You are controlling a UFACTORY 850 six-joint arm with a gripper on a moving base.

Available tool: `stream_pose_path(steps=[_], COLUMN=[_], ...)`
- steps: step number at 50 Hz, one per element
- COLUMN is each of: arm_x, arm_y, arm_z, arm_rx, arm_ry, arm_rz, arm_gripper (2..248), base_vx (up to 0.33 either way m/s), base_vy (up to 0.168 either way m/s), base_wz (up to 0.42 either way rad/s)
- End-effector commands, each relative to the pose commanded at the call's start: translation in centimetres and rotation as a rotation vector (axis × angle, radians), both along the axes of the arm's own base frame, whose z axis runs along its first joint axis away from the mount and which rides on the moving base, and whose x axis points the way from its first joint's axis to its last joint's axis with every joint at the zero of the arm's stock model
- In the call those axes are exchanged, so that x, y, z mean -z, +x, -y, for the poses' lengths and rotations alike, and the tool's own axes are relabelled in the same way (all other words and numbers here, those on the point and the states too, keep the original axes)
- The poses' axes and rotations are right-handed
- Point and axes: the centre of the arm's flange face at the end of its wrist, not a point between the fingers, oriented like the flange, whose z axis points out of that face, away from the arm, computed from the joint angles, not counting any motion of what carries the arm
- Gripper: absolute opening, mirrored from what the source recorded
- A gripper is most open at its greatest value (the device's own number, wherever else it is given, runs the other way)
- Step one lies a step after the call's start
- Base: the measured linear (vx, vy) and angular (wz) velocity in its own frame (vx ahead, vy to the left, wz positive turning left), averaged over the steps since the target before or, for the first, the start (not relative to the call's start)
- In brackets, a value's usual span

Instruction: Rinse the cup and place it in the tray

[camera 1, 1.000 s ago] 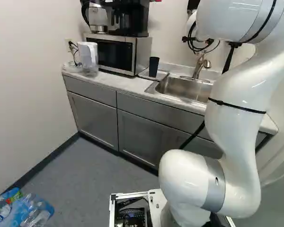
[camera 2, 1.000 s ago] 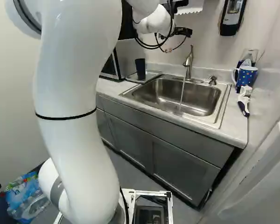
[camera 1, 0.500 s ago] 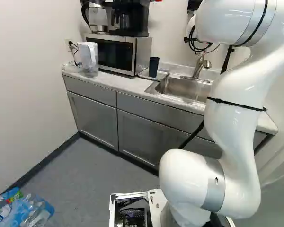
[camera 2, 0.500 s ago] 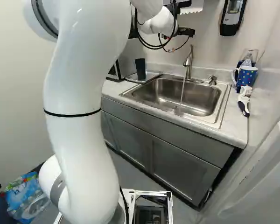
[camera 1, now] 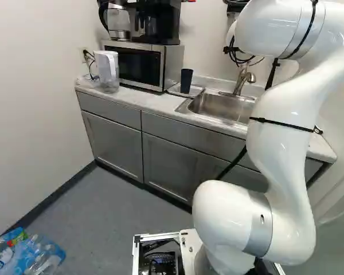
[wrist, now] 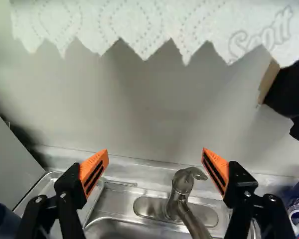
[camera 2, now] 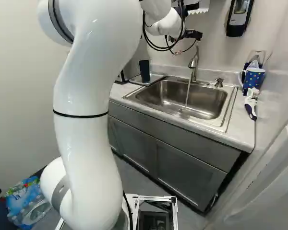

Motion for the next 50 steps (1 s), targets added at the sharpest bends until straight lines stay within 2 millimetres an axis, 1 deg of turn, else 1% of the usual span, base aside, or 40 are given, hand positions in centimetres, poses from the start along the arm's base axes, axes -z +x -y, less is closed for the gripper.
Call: stream_pose_path(steps=[37,50], arm_x=[0.9,1.2], arm_y=[1.5,1.4], arm_z=[0.1,0.1], arm_rx=[-0.003,-0.001], arm_ry=[0.028,0.039], arm_rz=[-0.065,-0.091], arm_gripper=[247,247], base_vx=[0.000,0.000], base_vy=[0.000,0.000], base_wz=[0.000,0.000])
